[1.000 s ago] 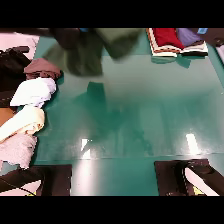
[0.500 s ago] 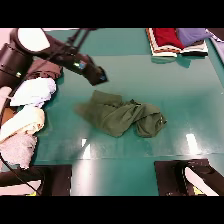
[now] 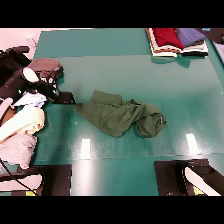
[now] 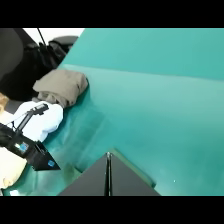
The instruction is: Fold the shirts.
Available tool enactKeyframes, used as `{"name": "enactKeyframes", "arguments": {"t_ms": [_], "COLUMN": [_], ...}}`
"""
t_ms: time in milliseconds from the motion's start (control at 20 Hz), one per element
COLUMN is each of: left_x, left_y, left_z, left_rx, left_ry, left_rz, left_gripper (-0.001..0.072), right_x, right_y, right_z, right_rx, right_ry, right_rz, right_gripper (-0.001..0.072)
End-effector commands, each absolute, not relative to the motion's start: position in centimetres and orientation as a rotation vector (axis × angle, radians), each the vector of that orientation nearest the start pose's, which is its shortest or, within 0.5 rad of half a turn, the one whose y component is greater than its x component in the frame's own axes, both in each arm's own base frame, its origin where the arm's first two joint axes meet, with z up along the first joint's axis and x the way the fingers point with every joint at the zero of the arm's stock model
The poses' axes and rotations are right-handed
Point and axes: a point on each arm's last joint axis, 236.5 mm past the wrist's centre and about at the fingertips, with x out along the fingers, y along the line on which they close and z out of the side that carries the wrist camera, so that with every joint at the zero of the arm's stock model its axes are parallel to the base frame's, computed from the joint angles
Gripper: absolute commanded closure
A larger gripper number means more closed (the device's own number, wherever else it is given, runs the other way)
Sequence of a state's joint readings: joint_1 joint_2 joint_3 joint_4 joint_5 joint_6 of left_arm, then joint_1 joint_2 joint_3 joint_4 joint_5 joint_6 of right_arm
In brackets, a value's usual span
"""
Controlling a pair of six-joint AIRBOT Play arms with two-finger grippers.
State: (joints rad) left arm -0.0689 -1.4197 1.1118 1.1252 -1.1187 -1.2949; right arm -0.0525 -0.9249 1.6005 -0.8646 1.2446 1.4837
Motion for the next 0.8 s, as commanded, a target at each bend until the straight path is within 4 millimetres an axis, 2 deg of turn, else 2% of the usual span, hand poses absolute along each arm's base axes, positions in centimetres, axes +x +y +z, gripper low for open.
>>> {"name": "enactKeyframes", "arguments": {"t_ms": [0,200,250,300,350,400,500,550,600,650,750], "left_x": [36.5,37.1,37.3,37.7,38.1,38.4,38.9,39.3,39.9,40.5,41.1], "left_y": [-12.6,-14.4,-15.0,-15.7,-16.3,-16.8,-16.7,-16.3,-16.0,-15.8,-15.9], "left_z": [-7.2,-7.1,-6.6,-5.9,-5.2,-4.4,-2.8,-1.9,-0.7,0.3,2.0], "left_rx": [-0.283,-0.387,-0.414,-0.431,-0.440,-0.442,-0.407,-0.360,-0.323,-0.295,-0.282], "left_ry": [1.338,1.323,1.305,1.278,1.250,1.229,1.210,1.189,1.159,1.130,1.091], "left_rz": [-0.454,-0.488,-0.509,-0.543,-0.575,-0.607,-0.634,-0.637,-0.637,-0.637,-0.644], "left_gripper": [0.0090,0.0093,0.0235,0.0480,0.0664,0.0681,0.0682,0.0682,0.0682,0.0682,0.0681], "right_x": [33.7,34.0,33.9,33.7,33.6,33.3,31.8,30.3,28.8,27.6,26.9], "right_y": [12.9,12.9,12.9,12.8,12.5,11.7,8.8,7.1,5.8,5.4,6.3], "right_z": [34.5,32.9,31.8,30.5,28.9,26.3,19.4,15.3,11.7,8.6,3.9], "right_rx": [0.346,0.358,0.366,0.374,0.374,0.350,0.261,0.212,0.182,0.182,0.211], "right_ry": [0.550,0.591,0.614,0.641,0.677,0.739,0.938,1.075,1.202,1.311,1.433], "right_rz": [0.559,0.554,0.550,0.542,0.527,0.487,0.366,0.304,0.261,0.246,0.260], "right_gripper": [0.0691,0.0691,0.0691,0.0691,0.0691,0.0691,0.0689,0.0568,0.0239,0.0126,0.0141]}}
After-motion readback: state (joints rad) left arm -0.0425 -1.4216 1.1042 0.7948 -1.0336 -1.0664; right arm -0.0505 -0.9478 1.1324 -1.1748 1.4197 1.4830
